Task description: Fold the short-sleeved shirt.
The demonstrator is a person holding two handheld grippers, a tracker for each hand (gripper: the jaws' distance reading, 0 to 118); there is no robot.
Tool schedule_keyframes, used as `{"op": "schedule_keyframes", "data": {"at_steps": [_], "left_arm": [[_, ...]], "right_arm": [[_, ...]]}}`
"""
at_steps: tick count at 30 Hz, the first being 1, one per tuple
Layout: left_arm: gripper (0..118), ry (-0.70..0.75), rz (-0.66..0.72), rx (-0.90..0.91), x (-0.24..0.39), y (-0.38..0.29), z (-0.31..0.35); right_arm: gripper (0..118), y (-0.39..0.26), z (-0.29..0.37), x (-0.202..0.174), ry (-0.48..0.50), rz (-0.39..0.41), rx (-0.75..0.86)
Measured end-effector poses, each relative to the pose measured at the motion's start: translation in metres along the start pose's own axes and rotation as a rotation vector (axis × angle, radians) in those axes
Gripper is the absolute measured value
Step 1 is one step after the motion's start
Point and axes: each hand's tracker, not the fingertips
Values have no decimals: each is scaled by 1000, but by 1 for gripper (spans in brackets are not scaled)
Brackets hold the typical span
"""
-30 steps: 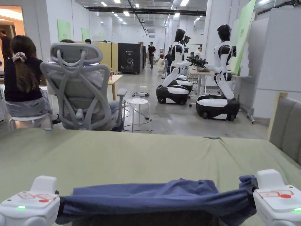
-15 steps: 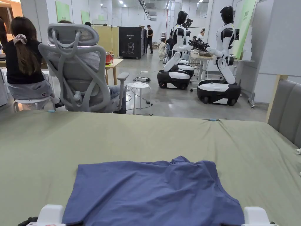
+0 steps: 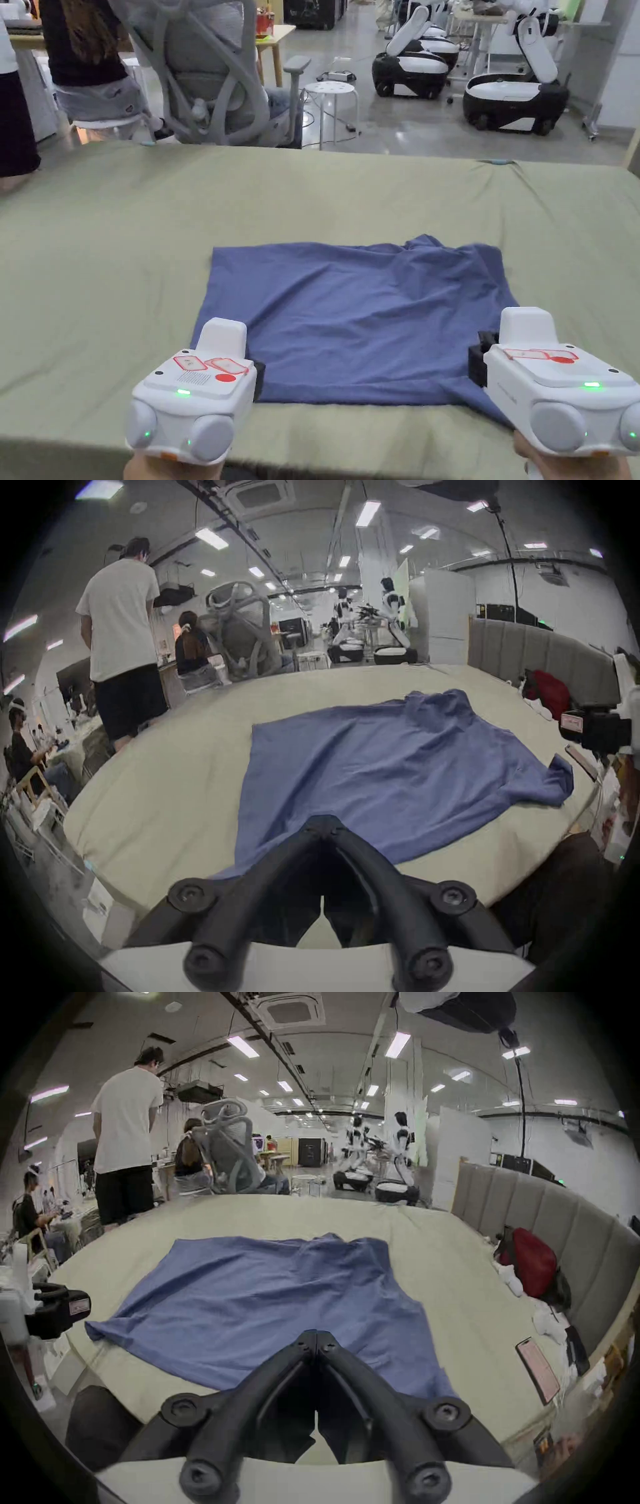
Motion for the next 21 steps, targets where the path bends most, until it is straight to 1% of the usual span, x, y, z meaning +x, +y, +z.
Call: {"op": "schedule_keyframes", "data": {"at_steps": [2, 5, 7, 8, 9, 10, 11, 12, 13, 16, 18, 19, 20, 21], "left_arm": [[0, 29, 68, -45, -22, -12, 0], [0, 37, 155, -131, -52, -31, -2], [0, 63, 107, -178, -58, -40, -6], [16, 72, 93, -197, -60, -44, -9], [55, 71, 97, -194, -63, -48, -11], [82, 70, 96, -200, -66, -51, -14], [99, 79, 92, -203, -66, -52, -16], [102, 91, 83, -198, -68, -54, -20], [100, 99, 70, -188, -71, -54, -24], [99, 88, 63, -221, -78, -48, -45], [93, 96, 66, -214, -83, -47, -57], [83, 91, 73, -209, -86, -45, -65], [62, 77, 80, -204, -88, -44, -69], [14, 19, 93, -223, -89, -43, -74]], "right_arm": [[0, -6, 2, -2, -18, 38, -10], [0, -15, -2, -5, -23, 38, -61], [0, -22, -10, -10, -7, 33, -116], [0, -24, -13, -12, 1, 25, -130], [0, -27, -17, -15, 13, 24, -135], [0, -30, -19, -17, 29, 26, -142], [0, -32, -21, -19, 38, 28, -150], [0, -33, -23, -20, 44, 32, -156], [0, -34, -24, -20, 50, 33, -161], [0, -35, -30, -17, 54, 34, -175], [0, -33, -32, -12, 52, 33, -177], [0, -32, -33, -9, 48, 32, -176], [0, -31, -32, -6, 45, 30, -174], [0, -29, -32, -2, 41, 26, -171]]}}
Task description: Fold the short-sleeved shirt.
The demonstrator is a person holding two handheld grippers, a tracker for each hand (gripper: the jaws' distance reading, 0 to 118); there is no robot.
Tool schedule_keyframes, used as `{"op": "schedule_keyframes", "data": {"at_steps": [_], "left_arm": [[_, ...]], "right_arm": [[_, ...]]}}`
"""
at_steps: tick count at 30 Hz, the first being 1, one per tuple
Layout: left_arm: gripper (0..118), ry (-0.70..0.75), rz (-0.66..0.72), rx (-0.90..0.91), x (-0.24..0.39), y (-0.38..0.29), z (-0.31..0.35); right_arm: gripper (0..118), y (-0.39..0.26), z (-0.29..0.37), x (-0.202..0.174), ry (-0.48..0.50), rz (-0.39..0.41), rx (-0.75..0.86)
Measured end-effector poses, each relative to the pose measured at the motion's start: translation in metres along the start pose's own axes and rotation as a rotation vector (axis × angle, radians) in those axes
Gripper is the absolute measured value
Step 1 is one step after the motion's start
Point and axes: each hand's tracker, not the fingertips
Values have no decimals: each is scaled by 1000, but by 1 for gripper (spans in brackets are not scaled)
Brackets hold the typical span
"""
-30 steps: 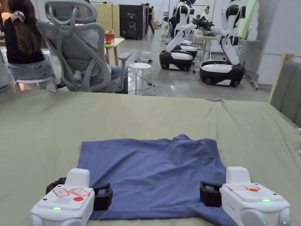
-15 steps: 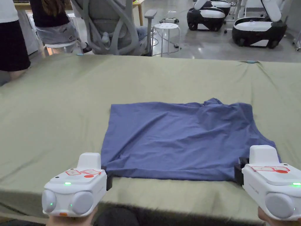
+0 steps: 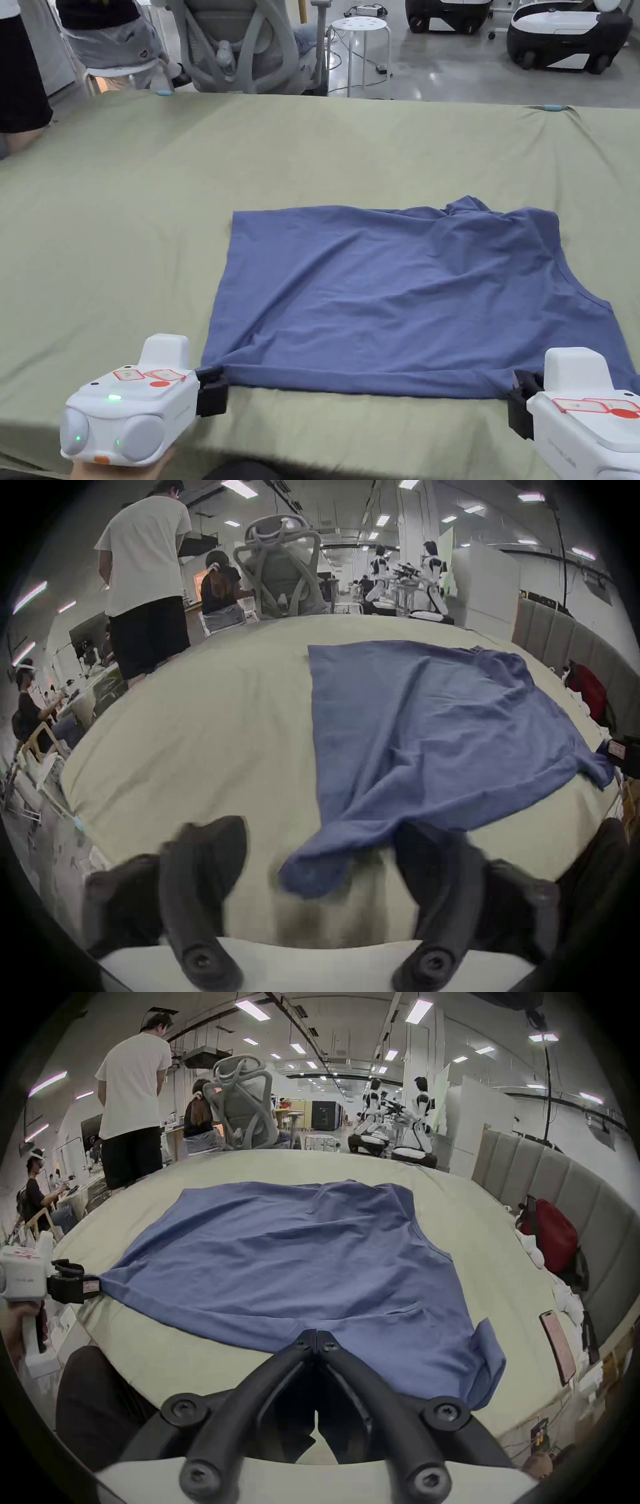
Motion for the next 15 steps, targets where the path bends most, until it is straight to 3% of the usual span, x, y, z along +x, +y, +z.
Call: {"op": "schedule_keyframes", "data": {"at_steps": [1, 2, 5, 8, 12, 14, 15], "left_arm": [[3, -37, 11, -34, -1, 2, -7], [3, -87, 20, -79, 1, 4, -13], [3, -14, -40, -64, 21, 8, -2], [3, 3, -83, -68, 40, 18, 17], [3, 23, -115, -36, 52, 26, 27], [3, 20, -111, -30, 55, 26, 29], [3, 20, -111, -32, 57, 26, 27]], "right_arm": [[0, 2, 0, 4, -5, -4, 0], [0, 3, 1, 8, -8, -7, -1], [0, 6, 4, 21, -24, -10, -5], [0, 8, 7, 42, -1, -114, -46], [0, 9, 16, 66, -125, -74, -49], [0, 8, 20, 85, -148, -126, -31], [10, 5, 21, 97, -137, -156, -4]]}}
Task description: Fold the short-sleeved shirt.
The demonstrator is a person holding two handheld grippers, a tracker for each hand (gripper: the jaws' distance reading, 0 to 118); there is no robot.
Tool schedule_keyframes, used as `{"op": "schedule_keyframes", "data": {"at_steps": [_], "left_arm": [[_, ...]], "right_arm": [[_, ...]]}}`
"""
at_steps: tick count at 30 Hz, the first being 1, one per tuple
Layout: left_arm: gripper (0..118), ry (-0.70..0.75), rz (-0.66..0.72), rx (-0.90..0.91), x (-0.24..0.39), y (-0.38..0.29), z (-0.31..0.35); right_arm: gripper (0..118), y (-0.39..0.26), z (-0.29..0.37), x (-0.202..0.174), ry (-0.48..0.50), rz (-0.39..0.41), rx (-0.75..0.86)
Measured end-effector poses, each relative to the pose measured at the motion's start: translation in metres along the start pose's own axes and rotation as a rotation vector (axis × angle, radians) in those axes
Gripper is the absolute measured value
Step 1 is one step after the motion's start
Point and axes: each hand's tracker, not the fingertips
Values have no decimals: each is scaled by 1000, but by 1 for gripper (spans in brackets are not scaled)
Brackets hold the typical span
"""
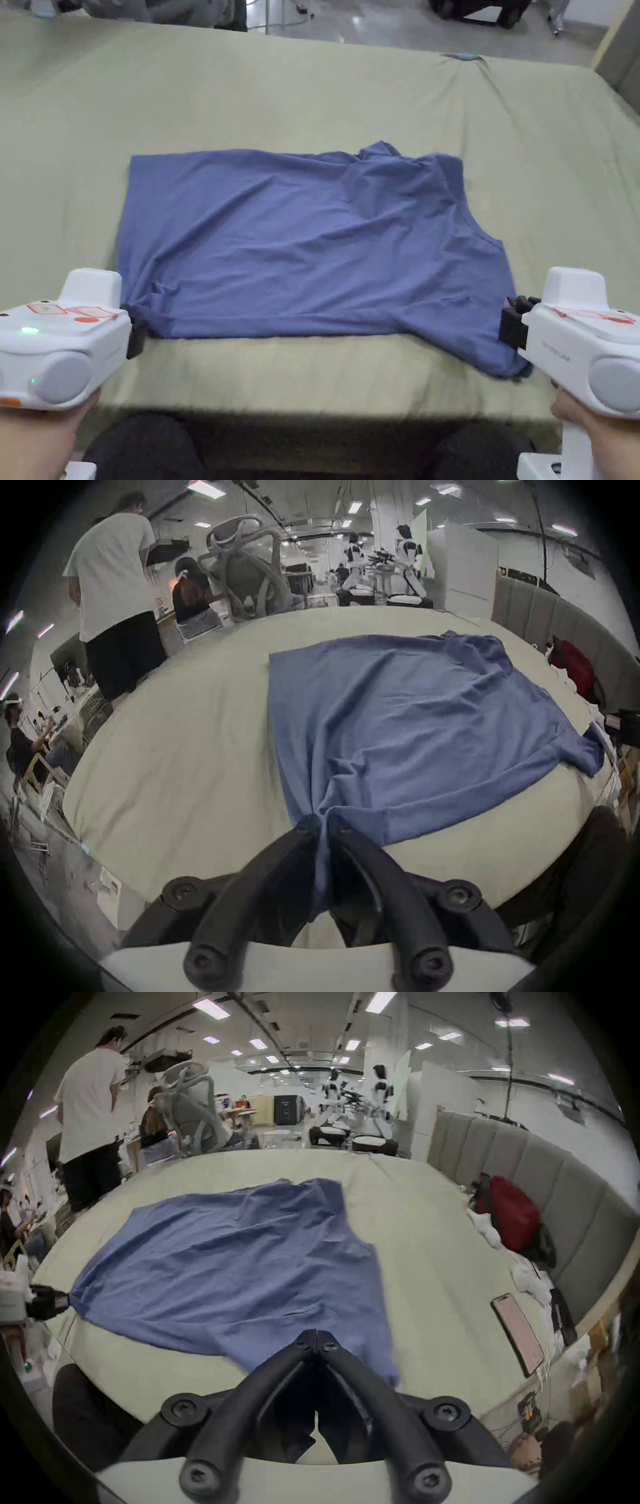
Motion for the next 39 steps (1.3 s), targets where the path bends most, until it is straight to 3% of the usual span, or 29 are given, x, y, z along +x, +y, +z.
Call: {"op": "schedule_keyframes", "data": {"at_steps": [1, 3, 4, 7, 11, 12, 13, 14, 15, 18, 21, 25, 27, 31, 39], "left_arm": [[3, 3, -2, -3, 2, -1, -1], [3, 4, -3, -6, 4, -2, -2], [3, -1, -3, -6, 6, -3, -2], [3, -7, -8, -10, 9, -4, -2], [3, -10, -15, -20, 10, -4, -5], [3, -8, -18, -21, 11, -4, -5], [3, -7, -22, -22, 11, -4, -5], [3, -8, -23, -24, 11, -4, -5], [3, -7, -24, -22, 10, -4, -5], [2, 14, -27, -15, 5, -3, 1], [2, 68, -37, 8, -6, 3, 13], [1, 91, 2, 83, -20, 22, 25], [1, 116, -42, 74, -20, 37, 16], [1, 130, -51, 75, -26, 77, -18], [1, 124, -75, -61, -33, 122, -114]], "right_arm": [[36, -1, -2, 10, 2, -18, 19], [115, -4, -8, 25, -28, -31, -30], [118, -6, -10, 31, -43, -31, -50], [99, -16, -16, 42, -28, -70, -49], [94, -37, -46, 39, 46, -90, -220], [72, -41, -55, 37, 72, -72, -260], [36, -41, -61, 39, 103, -88, -296], [13, -38, -64, 42, 113, -129, -318], [8, -35, -66, 43, 85, -120, -314], [5, -25, -53, 43, 107, -132, -257], [5, -12, -31, 38, 67, -115, -193], [5, 18, -15, 24, -1, 14, -121], [5, 35, -16, 17, -26, 43, -83], [5, 68, -48, 4, -47, 69, -64], [6, 92, -151, 0, -78, 42, -89]]}}
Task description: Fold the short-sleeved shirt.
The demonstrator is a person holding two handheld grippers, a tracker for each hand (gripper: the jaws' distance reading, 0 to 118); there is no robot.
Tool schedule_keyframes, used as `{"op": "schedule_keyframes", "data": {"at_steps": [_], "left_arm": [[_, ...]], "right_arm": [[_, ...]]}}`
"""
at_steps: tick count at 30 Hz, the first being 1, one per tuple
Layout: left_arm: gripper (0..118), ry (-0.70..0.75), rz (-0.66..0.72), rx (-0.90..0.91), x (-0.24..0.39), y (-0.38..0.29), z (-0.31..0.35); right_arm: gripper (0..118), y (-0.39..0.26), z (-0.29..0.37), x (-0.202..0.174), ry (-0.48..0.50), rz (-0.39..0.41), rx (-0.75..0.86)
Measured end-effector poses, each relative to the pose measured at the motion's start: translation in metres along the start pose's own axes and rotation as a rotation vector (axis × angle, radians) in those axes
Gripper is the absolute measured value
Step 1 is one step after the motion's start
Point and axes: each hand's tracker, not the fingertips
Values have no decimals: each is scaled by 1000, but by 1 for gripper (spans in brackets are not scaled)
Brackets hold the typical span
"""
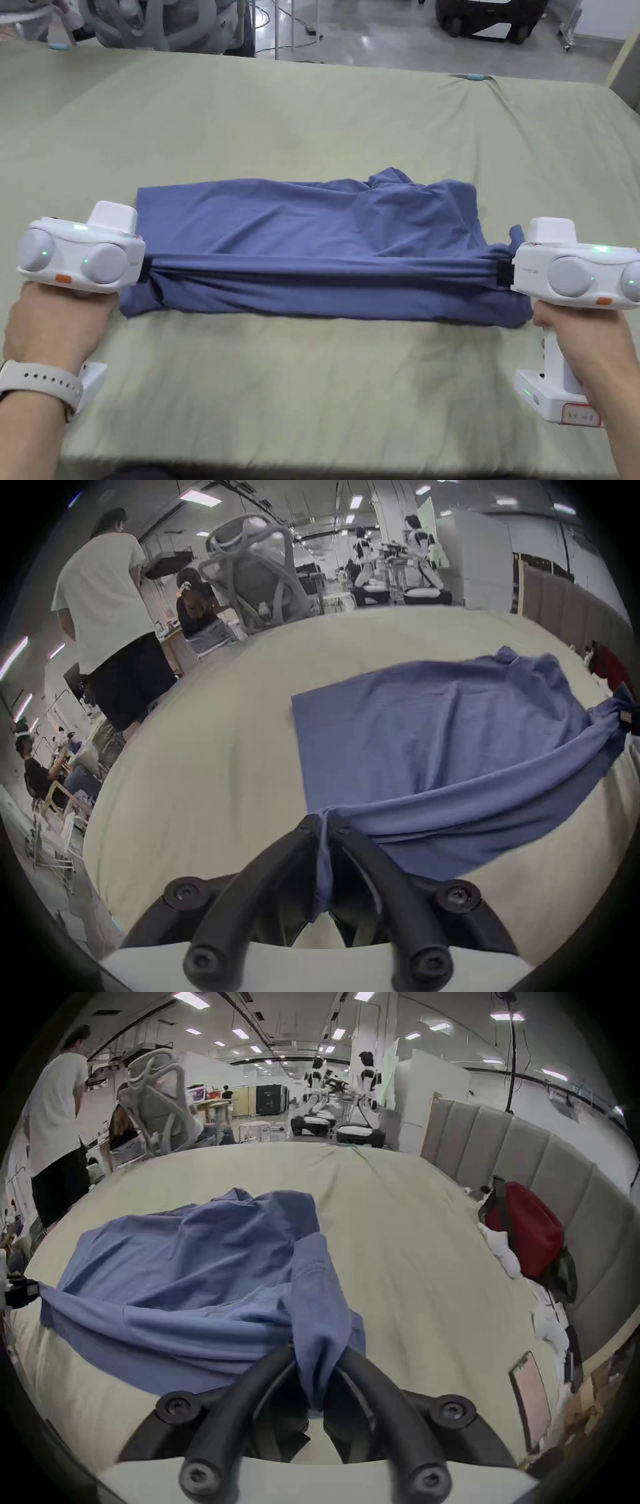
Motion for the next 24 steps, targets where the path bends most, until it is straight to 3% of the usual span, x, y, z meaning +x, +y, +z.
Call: {"op": "schedule_keyframes", "data": {"at_steps": [3, 4, 5, 6, 7, 8, 12, 14, 15, 16, 17, 18, 19, 21, 24], "left_arm": [[5, -6, 11, -3, 6, -2, -8], [15, -2, 12, -2, 8, -4, -6], [36, -2, 24, 8, 8, -6, -3], [74, 7, 37, 21, 8, -8, 3], [92, 31, 50, 48, 8, -11, 12], [99, 40, 77, 95, 8, -15, 25], [90, -39, 184, 244, 23, -36, 78], [86, -55, 194, 303, 38, -48, 97], [82, -74, 201, 321, 45, -54, 105], [69, -100, 207, 314, 50, -59, 109], [38, -123, 198, 301, 54, -64, 111], [0, -119, 179, 283, 59, -69, 112], [0, -90, 152, 275, 61, -77, 116], [0, -153, 138, 231, 60, -86, 121], [0, -77, 173, 200, 38, -99, 102]], "right_arm": [[11, -2, -15, -5, 3, 34, -39], [22, -4, -17, -6, 5, 32, -38], [46, -7, -17, -7, 3, 34, -33], [82, -8, -23, -3, 0, 37, -19], [99, -9, -15, -3, -7, 41, -16], [106, -12, -3, -4, -6, 39, -3], [102, -31, 54, -20, 42, -35, 185], [102, -43, 76, -39, 116, -30, 216], [96, -50, 85, -48, 141, -20, 234], [79, -59, 93, -56, 168, -7, 266], [50, -65, 96, -63, 163, 13, 270], [2, -72, 98, -72, 149, 29, 271], [0, -78, 101, -77, 119, 40, 288], [0, -82, 104, -78, 193, 28, 265], [0, -84, 102, -85, 149, 59, 245]]}}
